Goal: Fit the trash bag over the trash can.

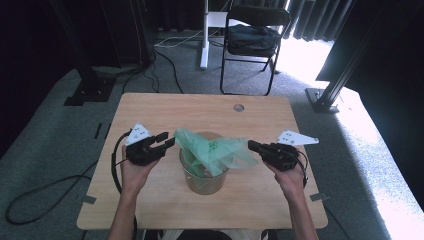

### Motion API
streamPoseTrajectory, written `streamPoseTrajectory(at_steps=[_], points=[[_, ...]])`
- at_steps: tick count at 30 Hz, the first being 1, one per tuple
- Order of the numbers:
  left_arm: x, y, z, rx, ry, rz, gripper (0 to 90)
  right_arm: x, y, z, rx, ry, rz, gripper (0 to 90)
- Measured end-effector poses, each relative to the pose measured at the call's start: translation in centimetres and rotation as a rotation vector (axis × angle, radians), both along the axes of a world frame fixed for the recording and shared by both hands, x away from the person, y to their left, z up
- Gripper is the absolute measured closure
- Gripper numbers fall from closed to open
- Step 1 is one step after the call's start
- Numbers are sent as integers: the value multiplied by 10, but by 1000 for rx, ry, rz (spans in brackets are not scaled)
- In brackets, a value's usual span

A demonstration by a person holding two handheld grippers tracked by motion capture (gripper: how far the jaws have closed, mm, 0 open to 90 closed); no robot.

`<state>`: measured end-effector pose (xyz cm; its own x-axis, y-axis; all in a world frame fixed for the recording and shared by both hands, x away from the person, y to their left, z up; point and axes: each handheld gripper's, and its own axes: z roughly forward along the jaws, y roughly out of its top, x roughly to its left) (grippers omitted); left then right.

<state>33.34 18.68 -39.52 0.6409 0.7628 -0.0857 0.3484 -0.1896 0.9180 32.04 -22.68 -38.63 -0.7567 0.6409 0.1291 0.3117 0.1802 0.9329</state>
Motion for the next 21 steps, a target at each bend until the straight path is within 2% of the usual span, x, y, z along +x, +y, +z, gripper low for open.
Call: streamPoseTrajectory(at_steps=[8, 15, 19, 21], points=[[15, -18, 15, 32, -6, -18, 576, 0, 3, 2, 0, -4, 13, 900], [26, -33, 20, 67, 2, -25, 552, -1, 4, 2, 0, -3, 20, 900], [31, -39, 15, 94, 27, -27, 545, -1, 4, 1, 0, -3, 22, 900], [32, -40, 12, 106, 54, -32, 593, -1, 4, 1, -1, -3, 22, 900]])
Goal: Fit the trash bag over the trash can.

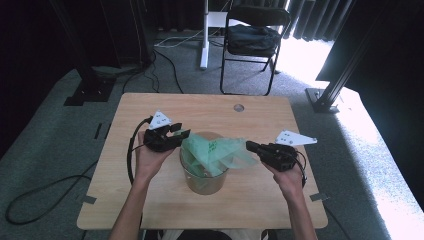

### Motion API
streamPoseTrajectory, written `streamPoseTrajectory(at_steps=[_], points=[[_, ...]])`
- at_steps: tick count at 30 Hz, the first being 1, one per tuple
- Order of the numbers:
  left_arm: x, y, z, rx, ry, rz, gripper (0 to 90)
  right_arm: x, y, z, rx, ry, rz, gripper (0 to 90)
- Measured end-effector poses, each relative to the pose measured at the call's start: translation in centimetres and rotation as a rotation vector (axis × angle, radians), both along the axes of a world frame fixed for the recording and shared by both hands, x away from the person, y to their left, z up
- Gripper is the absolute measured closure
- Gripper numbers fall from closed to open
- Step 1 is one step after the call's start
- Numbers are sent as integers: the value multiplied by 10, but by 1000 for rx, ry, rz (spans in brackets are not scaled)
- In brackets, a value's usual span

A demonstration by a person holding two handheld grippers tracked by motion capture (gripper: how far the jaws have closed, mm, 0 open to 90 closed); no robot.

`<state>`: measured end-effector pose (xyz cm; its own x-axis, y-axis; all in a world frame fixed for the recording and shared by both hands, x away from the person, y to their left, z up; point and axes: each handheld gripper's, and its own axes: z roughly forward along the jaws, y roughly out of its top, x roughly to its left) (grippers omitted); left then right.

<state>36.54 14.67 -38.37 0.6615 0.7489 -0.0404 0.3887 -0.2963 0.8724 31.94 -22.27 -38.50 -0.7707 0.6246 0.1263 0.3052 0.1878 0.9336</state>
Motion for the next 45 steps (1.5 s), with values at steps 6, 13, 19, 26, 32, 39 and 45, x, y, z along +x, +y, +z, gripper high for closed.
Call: streamPoseTrajectory(at_steps=[6, 13, 19, 26, 32, 39, 45], points=[[-6, 5, -7, 7, 28, -53, 860, 1, -4, 0, -6, 0, -17, 900], [-20, 23, -9, -59, 9, -65, 899, 4, -12, -4, -13, 21, -65, 900], [-31, 47, -21, -117, 16, -30, 899, 7, -20, -8, -23, 46, -114, 900], [-34, 50, -33, -128, 38, -27, 896, 13, -17, -20, -77, 97, -161, 900], [-26, 53, -39, -119, 52, 12, 885, 20, -18, -28, -86, 142, -194, 900], [-25, 51, -37, -95, 49, 50, 846, 28, -17, -37, -84, 182, -202, 900], [-32, 44, -23, -86, -1, 40, 682, 23, -15, -32, -81, 156, -183, 821]])
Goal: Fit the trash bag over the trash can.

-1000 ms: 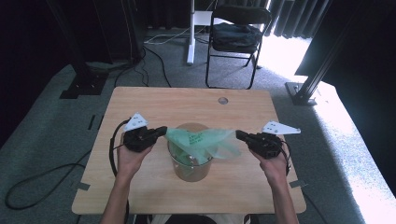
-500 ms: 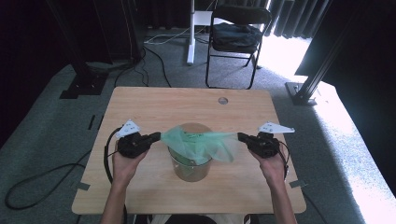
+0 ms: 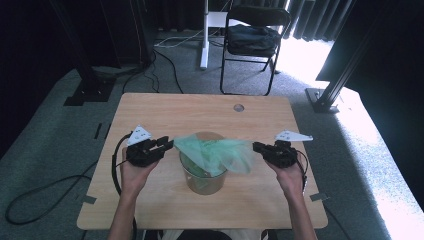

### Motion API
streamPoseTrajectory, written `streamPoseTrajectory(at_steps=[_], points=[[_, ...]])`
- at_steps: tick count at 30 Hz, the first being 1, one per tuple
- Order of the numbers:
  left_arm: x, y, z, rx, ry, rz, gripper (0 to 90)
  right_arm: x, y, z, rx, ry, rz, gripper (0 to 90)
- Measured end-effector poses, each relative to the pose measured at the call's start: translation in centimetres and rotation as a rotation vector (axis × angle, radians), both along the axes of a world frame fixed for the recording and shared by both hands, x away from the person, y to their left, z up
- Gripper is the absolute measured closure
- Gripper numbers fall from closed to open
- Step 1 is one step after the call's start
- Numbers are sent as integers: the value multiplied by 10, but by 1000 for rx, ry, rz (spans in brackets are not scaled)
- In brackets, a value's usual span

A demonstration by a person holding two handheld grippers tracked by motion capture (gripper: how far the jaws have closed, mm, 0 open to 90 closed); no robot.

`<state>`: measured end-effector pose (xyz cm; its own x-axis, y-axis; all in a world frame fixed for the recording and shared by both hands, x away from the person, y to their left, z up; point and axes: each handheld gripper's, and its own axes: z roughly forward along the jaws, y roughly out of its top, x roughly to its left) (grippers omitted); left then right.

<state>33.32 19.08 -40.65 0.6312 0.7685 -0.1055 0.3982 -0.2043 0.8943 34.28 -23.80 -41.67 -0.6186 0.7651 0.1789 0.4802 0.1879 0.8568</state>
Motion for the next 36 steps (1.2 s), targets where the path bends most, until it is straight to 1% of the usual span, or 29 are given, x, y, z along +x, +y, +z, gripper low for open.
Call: streamPoseTrajectory(at_steps=[4, 7, 8, 11, 16, 21, 23, 25, 28, 29, 31, 32, 33, 34, 36], points=[[-2, -8, 9, -2, -28, -16, 633, -4, 1, 8, 10, -29, 12, 722], [-3, -13, 13, -2, -39, -26, 621, -6, 2, 13, 13, -50, 24, 682], [-3, -14, 14, -5, -38, -31, 616, -7, 3, 15, 12, -57, 28, 671], [-4, -19, 15, 3, -44, -40, 608, -7, 6, 17, 20, -70, 50, 656], [-7, -17, 19, -7, -60, -25, 595, -5, 15, 22, 15, -88, 88, 636], [-9, -13, 22, -17, -65, -17, 585, -1, 25, 24, -1, -82, 117, 630], [-9, -16, 23, -7, -67, -24, 581, 2, 29, 23, -6, -76, 128, 628], [-10, -20, 24, 0, -75, -42, 574, 6, 33, 21, -11, -65, 141, 624], [-11, -27, 25, 10, -87, -66, 566, 8, 39, 20, -20, -61, 166, 611], [-11, -30, 24, 18, -85, -71, 564, 10, 41, 19, -26, -59, 174, 607], [-8, -36, 22, 50, -72, -79, 558, 13, 46, 17, -38, -55, 191, 602], [-5, -39, 20, 72, -62, -76, 557, 14, 47, 17, -40, -52, 193, 595], [-2, -41, 18, 85, -47, -71, 557, 17, 49, 16, -45, -47, 198, 593], [1, -42, 16, 92, -33, -68, 558, 18, 50, 15, -49, -43, 201, 593], [6, -43, 12, 102, -7, -61, 589, 21, 53, 13, -55, -34, 205, 606]])
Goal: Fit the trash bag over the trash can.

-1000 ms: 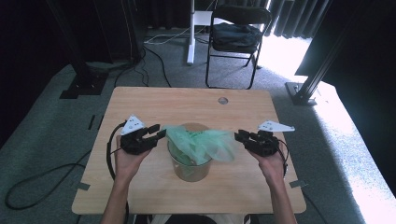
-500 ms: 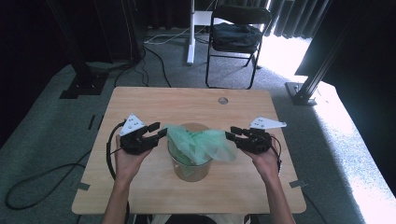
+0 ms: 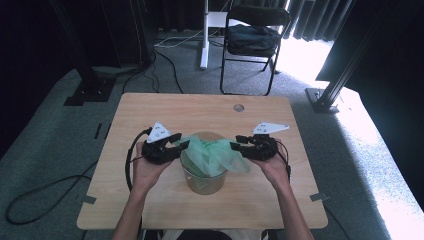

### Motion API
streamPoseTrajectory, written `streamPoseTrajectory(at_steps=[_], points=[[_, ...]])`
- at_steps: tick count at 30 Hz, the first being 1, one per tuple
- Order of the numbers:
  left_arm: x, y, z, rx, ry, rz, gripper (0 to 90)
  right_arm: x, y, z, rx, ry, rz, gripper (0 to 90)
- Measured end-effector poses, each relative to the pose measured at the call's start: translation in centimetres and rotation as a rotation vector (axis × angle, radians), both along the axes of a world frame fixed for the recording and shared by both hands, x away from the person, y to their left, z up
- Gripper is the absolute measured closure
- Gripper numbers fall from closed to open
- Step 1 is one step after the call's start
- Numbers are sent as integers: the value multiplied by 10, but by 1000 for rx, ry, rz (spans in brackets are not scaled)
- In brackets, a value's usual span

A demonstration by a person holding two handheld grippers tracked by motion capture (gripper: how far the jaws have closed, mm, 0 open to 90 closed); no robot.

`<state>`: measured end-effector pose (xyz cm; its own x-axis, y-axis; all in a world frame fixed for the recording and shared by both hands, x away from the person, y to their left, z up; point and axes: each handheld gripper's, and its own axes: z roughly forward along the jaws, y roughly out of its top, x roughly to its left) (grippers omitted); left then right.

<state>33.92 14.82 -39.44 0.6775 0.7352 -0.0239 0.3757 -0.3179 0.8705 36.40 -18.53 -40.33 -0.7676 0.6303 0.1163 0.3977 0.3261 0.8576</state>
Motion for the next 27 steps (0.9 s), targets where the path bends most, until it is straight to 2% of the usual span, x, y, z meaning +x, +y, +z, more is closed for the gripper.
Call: streamPoseTrajectory(at_steps=[4, 9, 14, 19, 24, 27], points=[[3, 0, -5, 12, 25, -4, 733, 4, 4, -1, -17, 9, 10, 761], [-1, 8, -5, -5, 15, -11, 891, 6, 2, 0, 2, 12, -17, 900], [-1, 13, -6, -6, 12, -1, 900, 10, 0, 0, -4, 20, -37, 900], [1, 24, -7, -49, 13, 24, 900, 17, -3, -1, 15, 36, -76, 900], [7, 30, -10, -58, 18, 60, 900, 24, -2, -1, 23, 41, -107, 900], [11, 33, -13, -56, 31, 76, 900, 30, -3, -3, 37, 59, -126, 900]])
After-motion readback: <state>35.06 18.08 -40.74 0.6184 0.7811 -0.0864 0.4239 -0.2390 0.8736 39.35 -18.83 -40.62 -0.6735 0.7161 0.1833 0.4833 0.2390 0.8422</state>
